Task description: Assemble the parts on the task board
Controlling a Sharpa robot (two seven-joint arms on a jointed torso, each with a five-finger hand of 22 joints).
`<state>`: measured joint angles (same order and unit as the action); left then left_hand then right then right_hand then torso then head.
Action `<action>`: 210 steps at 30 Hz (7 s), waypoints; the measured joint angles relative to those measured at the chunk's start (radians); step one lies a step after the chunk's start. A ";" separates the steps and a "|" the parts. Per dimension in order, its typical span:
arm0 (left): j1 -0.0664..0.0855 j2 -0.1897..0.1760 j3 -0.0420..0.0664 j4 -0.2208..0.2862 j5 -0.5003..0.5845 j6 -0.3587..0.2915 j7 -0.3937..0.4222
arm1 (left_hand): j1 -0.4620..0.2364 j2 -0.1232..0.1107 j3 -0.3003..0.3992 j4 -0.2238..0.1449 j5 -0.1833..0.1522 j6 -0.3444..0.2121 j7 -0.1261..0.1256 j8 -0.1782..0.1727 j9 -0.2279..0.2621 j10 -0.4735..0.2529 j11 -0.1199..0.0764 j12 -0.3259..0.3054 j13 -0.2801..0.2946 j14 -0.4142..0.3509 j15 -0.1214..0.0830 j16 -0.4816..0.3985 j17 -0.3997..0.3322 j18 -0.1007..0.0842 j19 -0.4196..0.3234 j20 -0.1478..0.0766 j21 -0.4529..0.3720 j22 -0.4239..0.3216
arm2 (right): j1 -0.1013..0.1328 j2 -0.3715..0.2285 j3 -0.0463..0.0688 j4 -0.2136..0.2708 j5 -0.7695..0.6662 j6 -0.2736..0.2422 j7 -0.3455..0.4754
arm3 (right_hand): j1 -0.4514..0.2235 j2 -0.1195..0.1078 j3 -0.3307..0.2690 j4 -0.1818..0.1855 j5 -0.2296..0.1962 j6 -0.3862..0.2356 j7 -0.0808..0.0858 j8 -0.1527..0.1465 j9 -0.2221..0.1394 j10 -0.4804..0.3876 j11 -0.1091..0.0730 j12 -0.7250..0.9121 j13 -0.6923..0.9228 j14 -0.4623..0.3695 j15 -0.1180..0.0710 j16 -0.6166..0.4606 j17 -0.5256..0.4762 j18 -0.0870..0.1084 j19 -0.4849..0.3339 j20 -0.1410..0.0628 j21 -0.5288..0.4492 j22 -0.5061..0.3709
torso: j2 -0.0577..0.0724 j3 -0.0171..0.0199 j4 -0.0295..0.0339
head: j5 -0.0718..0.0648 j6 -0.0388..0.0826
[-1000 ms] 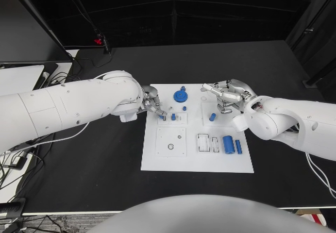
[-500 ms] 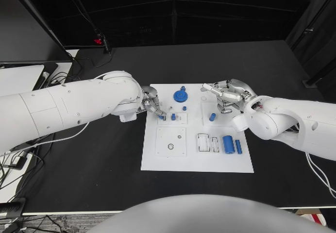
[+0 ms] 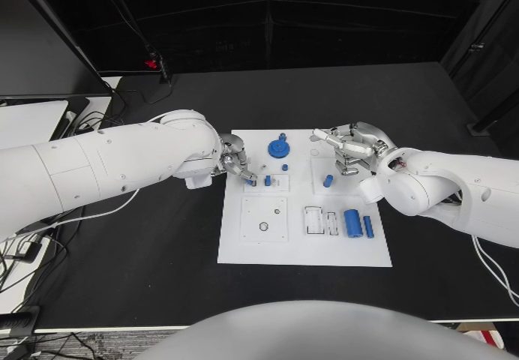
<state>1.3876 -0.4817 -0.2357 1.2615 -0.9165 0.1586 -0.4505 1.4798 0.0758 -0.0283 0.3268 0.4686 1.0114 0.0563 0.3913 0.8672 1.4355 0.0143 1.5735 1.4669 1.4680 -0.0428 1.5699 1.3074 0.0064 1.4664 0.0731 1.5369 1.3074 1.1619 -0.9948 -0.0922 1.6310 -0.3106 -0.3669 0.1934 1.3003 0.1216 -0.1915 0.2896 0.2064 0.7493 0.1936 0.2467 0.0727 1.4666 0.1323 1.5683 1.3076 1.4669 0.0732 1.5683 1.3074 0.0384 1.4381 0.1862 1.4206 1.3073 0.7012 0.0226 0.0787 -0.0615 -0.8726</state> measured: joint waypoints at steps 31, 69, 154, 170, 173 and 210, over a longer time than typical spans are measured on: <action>-0.002 0.020 0.001 -0.021 0.002 0.003 0.006 | 0.000 0.000 0.007 0.006 -0.001 0.002 0.002 -0.004 0.002 0.000 0.000 0.003 -0.002 0.000 0.000 0.000 0.000 0.000 0.000 0.000 0.000 0.000 | 0.000 0.003 0.000 -0.001 0.000 0.000 0.000 | 0.000 0.000 0.000 0.000 0.000 -0.004 0.003 0.005 0.000 0.000 0.000 0.000 0.000 0.000 0.000 0.000 0.000 0.000 0.000 0.000 0.000 0.000 | 0.000 -0.0001 -0.0004 | -0.003 0.000; -0.015 0.018 0.005 -0.029 0.006 0.024 0.006 | -0.190 0.056 0.010 -0.035 -0.055 -0.053 0.005 -0.013 -0.015 0.009 0.007 0.001 -0.103 -0.002 0.009 0.000 0.000 0.000 0.000 0.007 -0.026 0.000 | 0.000 0.001 0.000 0.001 0.000 0.000 0.000 | 0.004 0.004 -0.003 0.003 0.000 -0.003 0.003 0.005 0.000 0.000 0.000 0.000 0.000 0.000 0.000 0.000 0.000 0.000 0.000 0.000 0.000 0.000 | 0.000 -0.0004 0.0000 | -0.008 0.000; -0.108 0.107 -0.001 -0.196 -0.593 -0.674 0.841 | 0.170 -0.141 0.084 -0.037 -0.377 -0.039 0.082 -0.212 -0.732 -0.452 0.081 -1.300 -1.406 -0.002 0.087 0.000 0.001 0.000 0.002 0.073 0.031 0.000 | 0.000 0.006 0.000 0.003 -0.005 -0.058 0.171 | -0.011 0.018 -0.034 0.001 0.000 -0.015 0.000 0.033 0.000 0.000 0.000 0.000 0.000 0.000 0.000 0.000 0.000 -0.032 0.024 0.002 0.147 0.000 | 0.000 -0.0012 -0.0023 | -0.021 0.054; -0.113 0.163 -0.001 -0.259 -0.745 -0.652 0.816 | 0.180 -0.152 0.104 -0.035 -0.407 -0.039 0.082 -0.242 -0.753 -0.461 0.078 -1.338 -1.406 -0.002 0.080 0.000 0.001 0.000 -0.002 0.070 0.031 0.000 | 0.000 0.009 0.000 0.004 -0.004 -0.065 0.183 | -0.011 0.018 -0.040 0.001 0.000 -0.015 -0.001 0.035 0.000 0.000 0.000 0.000 0.000 0.000 0.000 0.000 0.001 -0.032 0.024 0.002 0.147 0.000 | 0.000 -0.0007 -0.0015 | -0.023 0.048; -0.114 0.169 -0.001 -0.266 -0.762 -0.642 0.815 | 0.180 -0.152 0.104 -0.035 -0.407 -0.036 0.079 -0.242 -0.755 -0.461 0.078 -1.338 -1.406 -0.002 0.080 0.000 0.001 0.000 -0.002 0.070 0.031 0.000 | 0.000 0.009 0.000 0.003 -0.004 -0.065 0.183 | -0.011 0.018 -0.040 0.001 0.000 -0.015 -0.001 0.035 0.000 0.000 0.000 0.000 0.000 0.000 0.000 0.000 0.001 -0.032 0.024 0.002 0.147 0.000 | 0.000 -0.0007 -0.0012 | -0.024 0.047; -0.121 0.207 -0.001 -0.323 -0.913 -0.577 0.791 | 0.213 -0.137 0.197 -0.037 -0.413 -0.023 0.066 -0.273 -0.779 -0.459 0.062 -1.387 -1.406 -0.002 0.072 0.000 0.000 0.000 -0.002 0.062 0.031 0.000 | 0.000 0.009 0.000 0.007 -0.003 -0.064 0.177 | -0.015 0.022 -0.040 0.001 0.000 -0.015 -0.001 0.039 0.000 0.000 0.000 0.000 0.000 0.000 0.000 0.000 0.000 -0.031 0.024 0.002 0.147 0.000 | 0.000 0.0001 -0.0012 | -0.028 0.024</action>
<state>1.2667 -0.2743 -0.2366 0.9384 -1.8293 -0.4185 0.3406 1.6929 -0.0614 0.1684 0.2903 0.0552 0.9884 0.1223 0.1184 0.0878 0.9770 0.0763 0.1869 0.0610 1.4659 0.0297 1.5699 1.3077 0.0064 1.4647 0.1355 1.5677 1.3075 1.1617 -0.9857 -0.0921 1.6376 -0.3137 -0.4306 0.3708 1.2856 0.1441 -0.2314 0.2910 0.2064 0.7346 0.1930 0.2855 0.0727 1.4667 0.1323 1.5683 1.3078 1.4669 0.0732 1.5683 1.3077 0.0069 1.4617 0.1879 1.5675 1.3073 0.7015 0.0227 0.0775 -0.0896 -0.8484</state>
